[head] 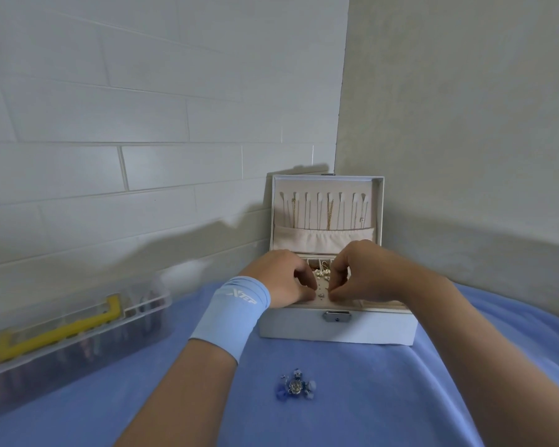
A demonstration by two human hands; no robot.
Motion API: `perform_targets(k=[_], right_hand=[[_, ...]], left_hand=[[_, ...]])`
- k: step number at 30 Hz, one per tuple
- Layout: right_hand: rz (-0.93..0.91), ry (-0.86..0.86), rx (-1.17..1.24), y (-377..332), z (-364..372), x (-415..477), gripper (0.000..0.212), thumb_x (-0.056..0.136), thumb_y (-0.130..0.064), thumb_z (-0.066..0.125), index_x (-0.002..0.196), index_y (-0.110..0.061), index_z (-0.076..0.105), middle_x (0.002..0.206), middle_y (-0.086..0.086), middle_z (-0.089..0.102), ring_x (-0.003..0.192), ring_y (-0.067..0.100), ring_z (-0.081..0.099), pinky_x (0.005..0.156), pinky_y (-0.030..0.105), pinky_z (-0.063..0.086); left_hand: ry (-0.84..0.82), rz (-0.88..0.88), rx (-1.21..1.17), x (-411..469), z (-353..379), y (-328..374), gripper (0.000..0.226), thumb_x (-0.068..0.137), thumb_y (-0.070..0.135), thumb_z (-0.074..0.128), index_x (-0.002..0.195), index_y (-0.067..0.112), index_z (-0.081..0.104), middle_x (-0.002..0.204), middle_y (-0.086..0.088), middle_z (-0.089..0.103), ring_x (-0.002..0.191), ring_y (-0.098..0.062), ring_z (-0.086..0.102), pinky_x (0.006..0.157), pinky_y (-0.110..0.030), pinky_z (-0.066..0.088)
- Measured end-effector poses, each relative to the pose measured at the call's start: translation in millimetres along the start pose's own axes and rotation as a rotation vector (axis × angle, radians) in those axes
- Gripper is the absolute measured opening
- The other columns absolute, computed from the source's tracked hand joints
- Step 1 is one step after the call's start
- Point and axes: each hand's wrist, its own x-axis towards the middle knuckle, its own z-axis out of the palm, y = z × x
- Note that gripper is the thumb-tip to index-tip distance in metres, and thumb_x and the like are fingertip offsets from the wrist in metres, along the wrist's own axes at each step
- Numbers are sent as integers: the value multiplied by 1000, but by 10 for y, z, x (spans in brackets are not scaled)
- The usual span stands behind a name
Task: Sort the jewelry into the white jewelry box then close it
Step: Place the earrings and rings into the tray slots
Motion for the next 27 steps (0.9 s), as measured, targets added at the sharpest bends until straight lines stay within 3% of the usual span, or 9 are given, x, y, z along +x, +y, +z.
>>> perform_targets(k=[4, 8, 12, 14, 18, 22, 27], right_hand=[[16, -54, -65, -16, -31, -7, 14, 79, -35, 77, 67, -27, 75, 77, -9, 73, 79, 8, 67, 70, 29, 56], [18, -47, 2, 11, -23, 14, 16, 83, -38, 73, 73, -28, 79, 71, -7, 71, 71, 12, 64, 71, 35, 56], [14, -12, 104, 16, -42, 6, 18, 86, -36, 72, 70, -27, 77, 69, -8, 69, 76, 18, 67, 73, 36, 56], [-3, -19, 136, -34, -84, -13, 17, 86, -35, 73, 72, -26, 77, 70, -9, 71, 74, 13, 68, 71, 33, 56], [-82, -229, 140, -321, -102, -113, 7, 87, -24, 73, 84, -22, 79, 71, -9, 74, 51, 0, 56, 59, 17, 47], [-129, -489, -29, -607, 122, -165, 16, 82, -18, 76, 96, -26, 77, 74, 2, 77, 52, 7, 64, 71, 30, 55], [-141, -594, -217, -806, 395, -196, 25, 81, -16, 76, 106, -19, 75, 41, -13, 59, 43, 4, 57, 50, 20, 45]], left_hand=[[-5, 11, 17, 4, 1, 6, 5, 84, 33, 72, 85, 38, 71, 84, 22, 55, 89, -5, 56, 77, -19, 41], [2, 17, 8, 5, -3, 17, 6, 84, 32, 71, 89, 37, 73, 88, 20, 58, 92, -6, 59, 77, -19, 42], [38, 10, -61, -47, -60, 50, 2, 86, 33, 71, 87, 32, 73, 85, 16, 62, 76, 0, 56, 67, -18, 41], [37, -2, -69, -107, -118, 59, 4, 85, 36, 71, 84, 32, 71, 81, 15, 61, 72, -1, 55, 64, -21, 40], [-170, -61, -21, -318, -236, 28, 4, 83, 33, 71, 83, 29, 69, 77, 12, 66, 67, -4, 59, 65, -20, 45], [-459, -145, 110, -553, -226, -46, 7, 81, 33, 71, 76, 28, 69, 79, 9, 73, 61, -6, 63, 73, -27, 50], [-575, -182, 57, -667, -52, -132, 23, 77, 37, 81, 96, 26, 75, 74, 12, 70, 57, -3, 61, 57, -19, 45]])
